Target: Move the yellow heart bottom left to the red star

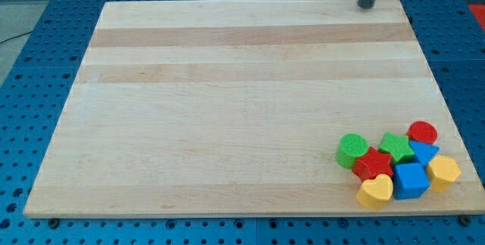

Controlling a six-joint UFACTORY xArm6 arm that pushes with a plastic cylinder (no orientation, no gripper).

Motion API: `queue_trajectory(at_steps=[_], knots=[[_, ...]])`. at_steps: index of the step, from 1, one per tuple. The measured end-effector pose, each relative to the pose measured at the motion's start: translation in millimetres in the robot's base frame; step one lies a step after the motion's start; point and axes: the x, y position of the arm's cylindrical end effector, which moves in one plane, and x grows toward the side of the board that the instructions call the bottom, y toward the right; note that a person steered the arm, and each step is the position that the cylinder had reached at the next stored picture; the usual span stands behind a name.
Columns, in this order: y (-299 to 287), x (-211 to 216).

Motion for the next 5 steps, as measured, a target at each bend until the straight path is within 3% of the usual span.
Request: queue_trajectory(at_steps=[1, 5], knots=[[15.5, 39.0], [76.8, 99.4]])
